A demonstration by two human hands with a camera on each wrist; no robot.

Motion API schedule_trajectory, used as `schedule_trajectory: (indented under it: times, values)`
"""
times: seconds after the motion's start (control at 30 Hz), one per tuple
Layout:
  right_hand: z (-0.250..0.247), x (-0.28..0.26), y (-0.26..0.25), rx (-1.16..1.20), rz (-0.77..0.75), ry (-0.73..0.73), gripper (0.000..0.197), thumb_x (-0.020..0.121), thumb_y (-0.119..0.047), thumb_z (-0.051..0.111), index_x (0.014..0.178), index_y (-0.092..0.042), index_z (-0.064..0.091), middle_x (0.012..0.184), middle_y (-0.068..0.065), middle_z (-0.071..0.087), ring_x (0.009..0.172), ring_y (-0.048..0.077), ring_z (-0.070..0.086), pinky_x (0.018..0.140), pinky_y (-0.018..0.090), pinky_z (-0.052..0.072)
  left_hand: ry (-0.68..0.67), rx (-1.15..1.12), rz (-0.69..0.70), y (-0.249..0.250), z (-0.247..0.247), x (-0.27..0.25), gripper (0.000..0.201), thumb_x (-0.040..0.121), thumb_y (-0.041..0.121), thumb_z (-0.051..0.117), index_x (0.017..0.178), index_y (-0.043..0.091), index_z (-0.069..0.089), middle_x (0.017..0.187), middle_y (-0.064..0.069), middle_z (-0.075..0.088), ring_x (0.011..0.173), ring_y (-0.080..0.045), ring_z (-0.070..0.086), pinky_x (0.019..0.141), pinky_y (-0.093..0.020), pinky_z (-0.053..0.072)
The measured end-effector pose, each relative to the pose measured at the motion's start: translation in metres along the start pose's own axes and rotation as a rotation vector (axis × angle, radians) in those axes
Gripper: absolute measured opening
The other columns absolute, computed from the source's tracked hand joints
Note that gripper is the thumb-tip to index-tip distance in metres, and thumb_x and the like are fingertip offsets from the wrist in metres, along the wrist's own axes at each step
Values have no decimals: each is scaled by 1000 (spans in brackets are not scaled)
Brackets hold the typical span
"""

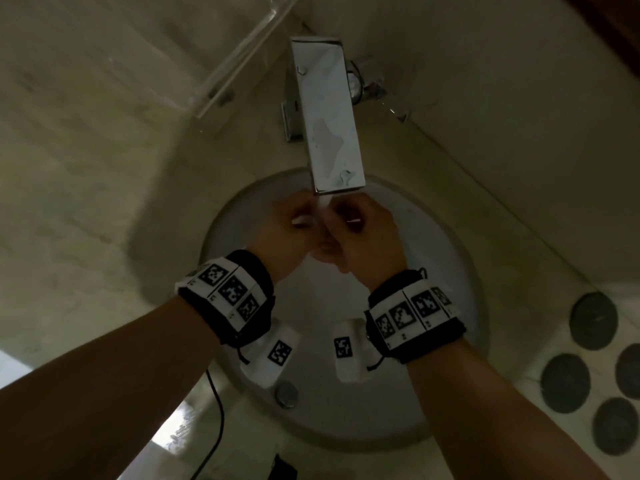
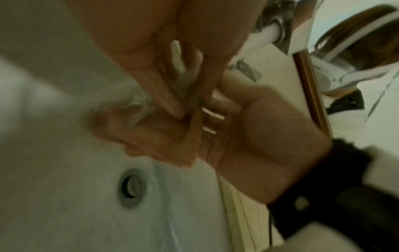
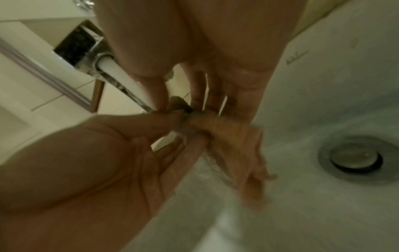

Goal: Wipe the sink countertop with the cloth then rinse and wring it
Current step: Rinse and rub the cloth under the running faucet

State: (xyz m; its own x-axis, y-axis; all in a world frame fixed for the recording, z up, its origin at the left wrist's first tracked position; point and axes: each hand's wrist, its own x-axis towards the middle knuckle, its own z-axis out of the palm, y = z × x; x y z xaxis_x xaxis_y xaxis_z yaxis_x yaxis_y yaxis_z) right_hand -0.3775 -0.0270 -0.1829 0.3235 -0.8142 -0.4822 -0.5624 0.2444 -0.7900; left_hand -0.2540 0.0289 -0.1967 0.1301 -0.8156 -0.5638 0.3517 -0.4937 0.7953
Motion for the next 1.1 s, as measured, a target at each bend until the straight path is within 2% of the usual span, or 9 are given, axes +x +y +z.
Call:
schedule_trajectory:
  times: [0.2, 0.3, 0.4, 0.47, 0.63, 0.73, 0.83, 0.97, 1.1]
  values:
    - [-8, 4, 4, 456, 62, -83, 26, 92, 7, 36, 94, 5, 61, 61, 15, 58, 51, 22, 48, 56, 33, 41, 93, 128, 36, -5, -10, 7, 46, 80, 0, 71, 122, 12, 60, 118, -9, 64, 97, -25, 66, 75, -30, 59]
    - [-12, 9, 2, 654, 161, -141, 24, 82, -9, 44, 90, 2, 63, 85, 27, 55, 73, 34, 51, 65, 46, 41, 49, 187, 37, -7, -11, 12, 48, 68, 25, 78, 113, 29, 61, 110, 7, 62, 98, -14, 62, 94, -34, 53]
    - [-16, 11, 0, 846, 225, -302, 65, 80, -38, 62, 119, 12, 50, 111, 33, 44, 87, 39, 47, 69, 46, 38, -87, 125, 16, -9, -14, 13, 66, 68, 37, 82, 124, 12, 60, 107, 6, 65, 95, -7, 61, 93, -27, 51]
    - [-20, 11, -1, 729, 166, -334, 78, 73, -50, 71, 117, 12, 52, 104, 31, 49, 85, 39, 50, 70, 45, 40, -114, -5, -19, -8, -17, 11, 76, 62, 37, 84, 124, 3, 59, 99, -2, 70, 90, -15, 65, 80, -34, 52]
    - [-29, 9, -2, 368, -41, -159, 22, 79, -12, 63, 100, -11, 64, 95, 8, 69, 91, 21, 68, 72, 35, 55, -43, -34, -46, -9, -26, 12, 72, 65, 28, 80, 121, -12, 55, 100, -31, 64, 92, -32, 65, 74, -37, 54]
    - [-31, 12, -1, 200, -127, -117, 29, 81, -7, 58, 109, -10, 65, 106, 12, 69, 104, 24, 66, 88, 44, 55, -73, -31, -36, -5, -27, 10, 55, 78, 17, 73, 121, -12, 55, 98, -21, 65, 87, -29, 65, 67, -36, 53]
    - [-32, 14, 2, 194, -118, -86, 41, 82, -3, 57, 123, -3, 59, 116, 18, 67, 111, 27, 64, 96, 51, 51, -74, -46, -63, 0, -26, 7, 61, 77, 16, 74, 124, -15, 51, 112, -42, 57, 94, -46, 62, 78, -49, 52]
    - [-33, 12, 5, 175, -125, -58, 42, 85, 3, 57, 124, -11, 58, 119, 16, 67, 112, 24, 64, 98, 48, 51, -49, 55, -38, 2, -24, 6, 66, 70, 16, 80, 121, -14, 51, 106, -42, 58, 84, -47, 64, 69, -56, 52]
    - [-33, 12, 8, 124, -138, -33, 41, 87, 6, 58, 116, -22, 58, 107, 5, 69, 100, 9, 67, 88, 29, 55, 17, 364, 42, 3, -25, 6, 18, 88, 9, 68, 98, -6, 68, 80, -21, 69, 66, -10, 63, 62, -23, 51]
